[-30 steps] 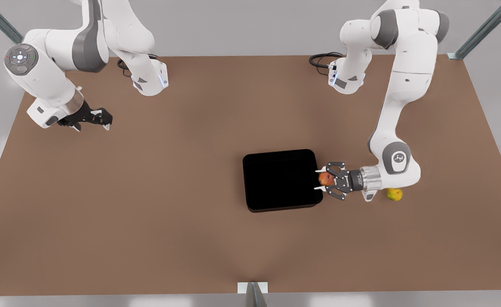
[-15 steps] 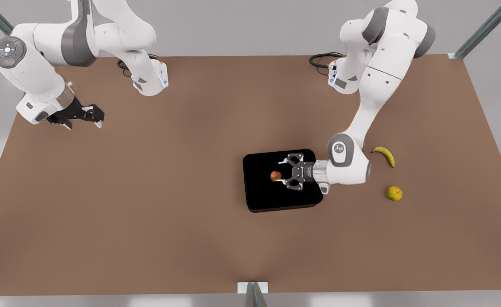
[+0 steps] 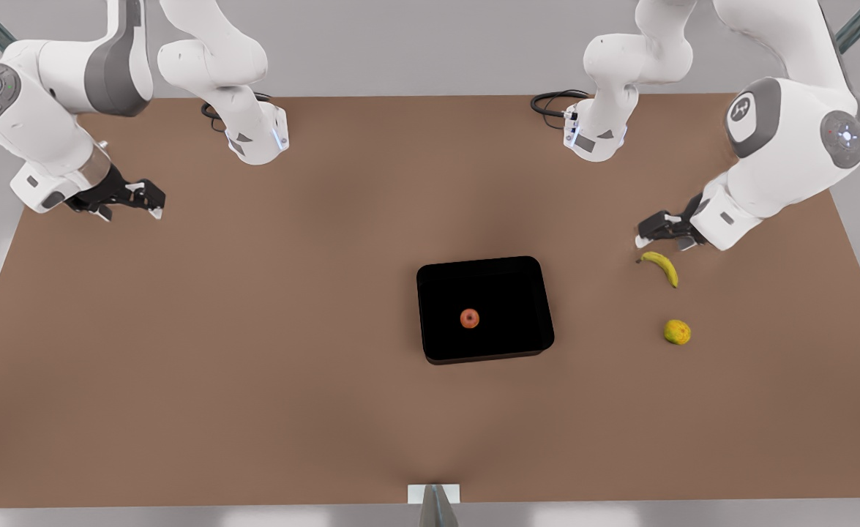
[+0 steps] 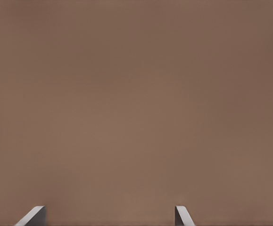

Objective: Place the storage box in the middle with the right arm, and place the apple in the storage box with the left arm

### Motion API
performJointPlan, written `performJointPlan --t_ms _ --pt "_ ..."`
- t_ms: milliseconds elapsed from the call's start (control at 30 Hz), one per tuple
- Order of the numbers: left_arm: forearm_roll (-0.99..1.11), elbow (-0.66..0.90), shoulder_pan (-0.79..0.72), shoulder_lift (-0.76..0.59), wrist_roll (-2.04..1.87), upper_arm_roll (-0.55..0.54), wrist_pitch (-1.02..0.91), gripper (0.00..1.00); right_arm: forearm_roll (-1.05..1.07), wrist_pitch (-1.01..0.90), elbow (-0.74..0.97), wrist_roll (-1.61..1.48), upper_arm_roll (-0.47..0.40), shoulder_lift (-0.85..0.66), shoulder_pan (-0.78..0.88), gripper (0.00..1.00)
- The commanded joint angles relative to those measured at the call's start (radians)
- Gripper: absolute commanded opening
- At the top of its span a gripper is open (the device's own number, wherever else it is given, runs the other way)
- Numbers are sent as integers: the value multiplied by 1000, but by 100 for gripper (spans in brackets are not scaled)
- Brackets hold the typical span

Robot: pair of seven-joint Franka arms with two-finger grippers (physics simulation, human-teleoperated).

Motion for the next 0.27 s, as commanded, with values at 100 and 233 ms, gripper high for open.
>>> performJointPlan --t_ms 100,233 --pt "130 247 -32 207 -8 1 -120 100 0 -2 0 0 0 -2 0 100" --pt "130 169 -32 154 -5 -11 -77 100 0 0 0 0 0 0 0 100"
